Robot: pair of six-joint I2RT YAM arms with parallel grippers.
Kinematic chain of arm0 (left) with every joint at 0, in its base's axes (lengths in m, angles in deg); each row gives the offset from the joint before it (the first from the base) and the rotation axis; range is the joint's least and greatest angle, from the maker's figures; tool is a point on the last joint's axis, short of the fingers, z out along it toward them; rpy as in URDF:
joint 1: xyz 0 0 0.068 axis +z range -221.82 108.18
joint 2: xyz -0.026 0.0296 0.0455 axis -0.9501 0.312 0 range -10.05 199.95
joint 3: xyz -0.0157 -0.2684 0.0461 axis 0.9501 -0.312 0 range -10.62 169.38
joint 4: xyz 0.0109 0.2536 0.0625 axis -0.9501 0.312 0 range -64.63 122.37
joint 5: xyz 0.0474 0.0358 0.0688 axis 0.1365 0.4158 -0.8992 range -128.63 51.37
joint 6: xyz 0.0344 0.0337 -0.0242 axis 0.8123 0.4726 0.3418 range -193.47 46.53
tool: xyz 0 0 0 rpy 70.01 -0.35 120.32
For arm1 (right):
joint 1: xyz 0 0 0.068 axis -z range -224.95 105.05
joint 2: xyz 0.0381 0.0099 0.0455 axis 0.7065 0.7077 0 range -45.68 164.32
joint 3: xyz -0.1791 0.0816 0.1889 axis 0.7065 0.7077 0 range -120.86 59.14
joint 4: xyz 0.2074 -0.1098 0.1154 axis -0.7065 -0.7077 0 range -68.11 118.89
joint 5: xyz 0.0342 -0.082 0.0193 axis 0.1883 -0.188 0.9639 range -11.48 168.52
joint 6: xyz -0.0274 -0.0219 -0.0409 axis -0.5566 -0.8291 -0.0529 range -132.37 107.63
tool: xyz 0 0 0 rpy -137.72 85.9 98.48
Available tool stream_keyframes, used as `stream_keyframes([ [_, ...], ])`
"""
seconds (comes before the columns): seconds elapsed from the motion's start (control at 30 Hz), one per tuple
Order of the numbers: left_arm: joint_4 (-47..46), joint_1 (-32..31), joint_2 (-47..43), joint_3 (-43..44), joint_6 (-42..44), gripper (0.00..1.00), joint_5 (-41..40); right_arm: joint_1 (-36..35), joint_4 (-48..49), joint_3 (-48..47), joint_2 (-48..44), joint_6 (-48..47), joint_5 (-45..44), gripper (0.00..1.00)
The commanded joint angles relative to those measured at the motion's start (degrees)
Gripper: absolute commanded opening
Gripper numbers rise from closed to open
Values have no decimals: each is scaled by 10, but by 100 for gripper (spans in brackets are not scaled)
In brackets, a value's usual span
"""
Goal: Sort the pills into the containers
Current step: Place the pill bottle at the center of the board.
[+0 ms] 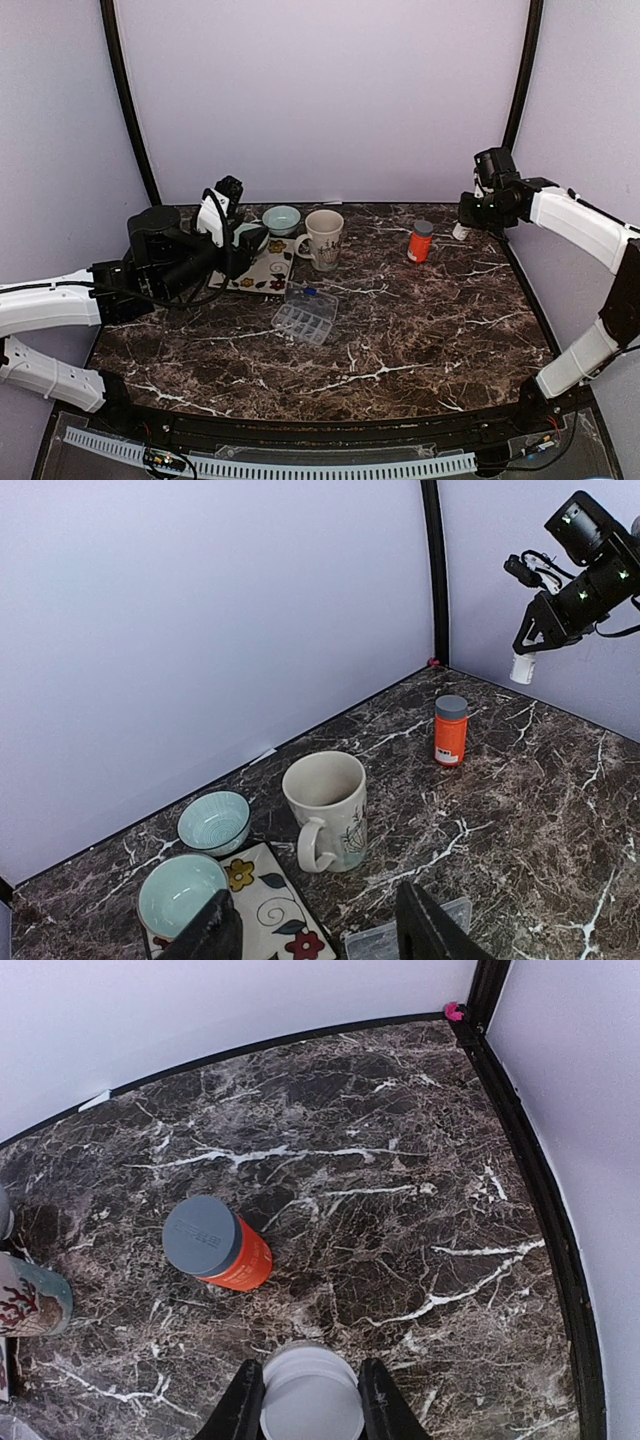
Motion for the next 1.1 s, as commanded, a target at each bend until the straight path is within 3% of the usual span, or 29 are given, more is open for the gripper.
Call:
stream_keyframes([
  [0.0, 9, -3, -23, -10, -25, 55, 9, 16, 67, 26, 21, -7, -14, 0],
  [0.73, 50, -3, -43, -9, -52, 55, 1, 35, 177, -5, 229, -27, -44, 0],
  [1.07, 59, -3, -47, -8, -59, 54, 2, 36, 196, -29, 274, -35, -59, 0],
])
